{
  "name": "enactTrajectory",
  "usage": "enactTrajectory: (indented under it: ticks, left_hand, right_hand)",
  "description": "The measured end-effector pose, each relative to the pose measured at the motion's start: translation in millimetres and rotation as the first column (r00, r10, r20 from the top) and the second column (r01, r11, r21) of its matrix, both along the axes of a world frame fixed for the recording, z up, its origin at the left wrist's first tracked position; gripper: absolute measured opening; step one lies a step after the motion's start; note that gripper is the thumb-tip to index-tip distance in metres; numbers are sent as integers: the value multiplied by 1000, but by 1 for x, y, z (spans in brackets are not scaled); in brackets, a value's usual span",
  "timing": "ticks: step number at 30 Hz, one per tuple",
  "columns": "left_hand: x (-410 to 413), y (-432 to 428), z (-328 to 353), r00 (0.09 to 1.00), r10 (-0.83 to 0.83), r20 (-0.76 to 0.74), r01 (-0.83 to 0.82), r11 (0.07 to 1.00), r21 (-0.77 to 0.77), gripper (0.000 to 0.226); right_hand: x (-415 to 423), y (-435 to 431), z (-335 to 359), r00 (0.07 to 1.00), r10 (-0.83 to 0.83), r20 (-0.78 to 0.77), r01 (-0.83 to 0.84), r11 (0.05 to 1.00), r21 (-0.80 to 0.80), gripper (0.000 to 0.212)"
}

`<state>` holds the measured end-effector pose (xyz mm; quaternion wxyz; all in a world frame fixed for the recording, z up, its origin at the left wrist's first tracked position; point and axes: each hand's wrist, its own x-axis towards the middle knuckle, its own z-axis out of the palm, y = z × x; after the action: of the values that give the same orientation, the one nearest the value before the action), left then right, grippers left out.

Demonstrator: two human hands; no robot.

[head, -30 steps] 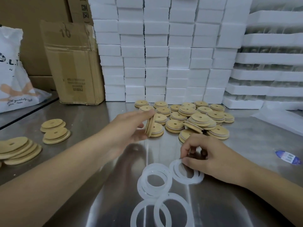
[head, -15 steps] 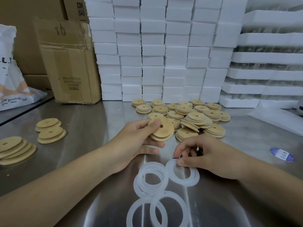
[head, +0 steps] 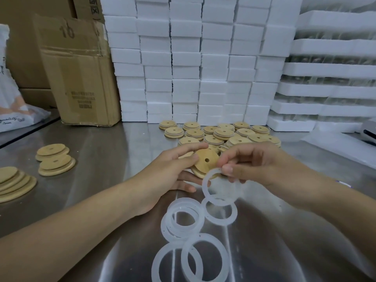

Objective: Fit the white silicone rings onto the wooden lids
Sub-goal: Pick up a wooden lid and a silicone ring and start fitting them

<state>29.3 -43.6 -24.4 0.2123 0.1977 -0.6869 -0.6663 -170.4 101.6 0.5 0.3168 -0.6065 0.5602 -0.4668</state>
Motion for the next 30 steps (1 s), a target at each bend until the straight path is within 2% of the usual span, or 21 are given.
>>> enactTrajectory:
  ticks: [5,8,10,14,18,23,30]
  left_hand:
    - [-1,2,3,992,-123,4,123,992,-5,36]
    - [0,2,-2,984,-180,16,181,977,-116,37]
    - [2,2,-5,981,-195,18,195,964,-181,46]
    - [2,2,-6,984,-174,18,175,970,-169,60]
    - [1,2,-6,988,-156,6,155,973,-173,60]
    - [2,2,-7,989,-150,15,151,975,-164,59]
    - [1,2,-5,990,-141,25,143,977,-157,52]
  right_hand:
    - [17,-8,-8,990,-111,89,127,974,-187,8]
    - [21,-12,-11,982,-177,65,188,955,-229,8]
    - [21,-13,-13,979,-198,53,205,950,-235,8]
    - [18,-12,-16,972,-223,72,234,941,-244,7]
    - [13,-11,-15,972,-224,73,235,941,-245,5]
    - [8,-9,-10,975,-222,-7,216,951,-219,23]
    - [8,-8,-10,978,-209,26,210,962,-172,12]
